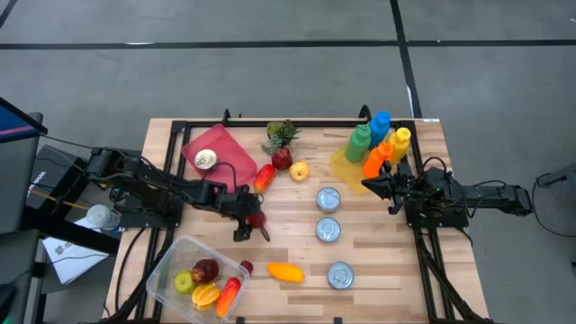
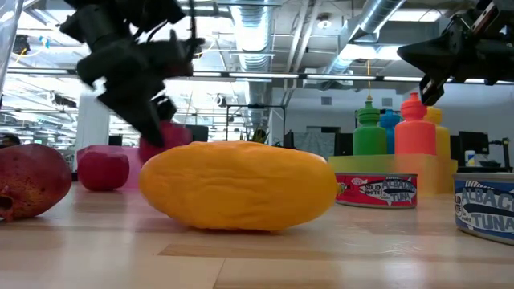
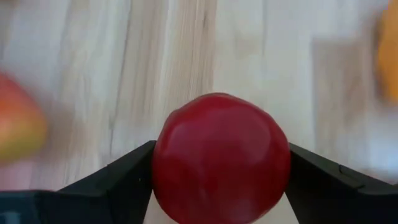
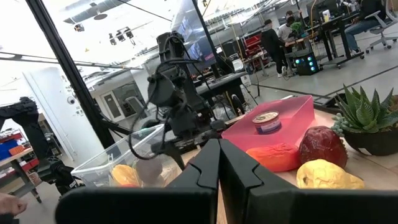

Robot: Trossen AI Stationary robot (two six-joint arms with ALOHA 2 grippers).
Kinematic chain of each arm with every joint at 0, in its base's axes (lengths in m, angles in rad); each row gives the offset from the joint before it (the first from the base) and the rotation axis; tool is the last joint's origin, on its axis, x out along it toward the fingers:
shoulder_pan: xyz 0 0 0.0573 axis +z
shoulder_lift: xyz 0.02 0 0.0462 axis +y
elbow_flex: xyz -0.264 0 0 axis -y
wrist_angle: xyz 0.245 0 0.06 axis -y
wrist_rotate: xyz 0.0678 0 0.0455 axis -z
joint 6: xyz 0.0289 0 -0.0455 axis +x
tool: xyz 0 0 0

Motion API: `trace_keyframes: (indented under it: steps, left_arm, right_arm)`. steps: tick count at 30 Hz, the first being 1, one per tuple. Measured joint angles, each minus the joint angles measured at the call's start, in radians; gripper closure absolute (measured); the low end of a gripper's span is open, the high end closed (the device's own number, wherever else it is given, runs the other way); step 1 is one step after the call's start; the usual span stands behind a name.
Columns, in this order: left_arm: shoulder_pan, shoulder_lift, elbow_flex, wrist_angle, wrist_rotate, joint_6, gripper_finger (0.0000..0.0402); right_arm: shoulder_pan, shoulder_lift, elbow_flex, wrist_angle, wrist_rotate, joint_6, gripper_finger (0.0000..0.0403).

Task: Pick & Place Food Item
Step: Put the bottom red tomato into the transparent bin

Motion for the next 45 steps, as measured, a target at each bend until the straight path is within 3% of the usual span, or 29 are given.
trace_keyframes:
  steps: [12, 24, 35, 40, 45]
  left_arm:
    - [0.000, 0.000, 0.107, 0.200, -0.007, -0.053, 0.0104]
    - [0.003, -0.028, 0.113, 0.367, -0.013, -0.107, 0.0105]
    - [0.007, -0.340, 0.114, 0.642, -0.091, -0.194, 0.0105]
    - [0.001, -0.471, 0.114, 0.601, -0.083, -0.306, 0.0105]
    - [0.000, -0.510, 0.113, 0.535, -0.073, -0.368, 0.0105]
  right_arm:
    - [0.000, 0.000, 0.000, 0.000, 0.000, 0.000, 0.0403]
    - [0.000, 0.000, 0.000, 0.000, 0.000, 0.000, 0.0403]
    - [0.000, 0.000, 0.000, 0.000, 0.000, 0.000, 0.0403]
    - [0.000, 0.000, 0.000, 0.000, -0.003, 0.000, 0.0403]
    - [0.000, 0.000, 0.000, 0.000, -0.003, 0.000, 0.0403]
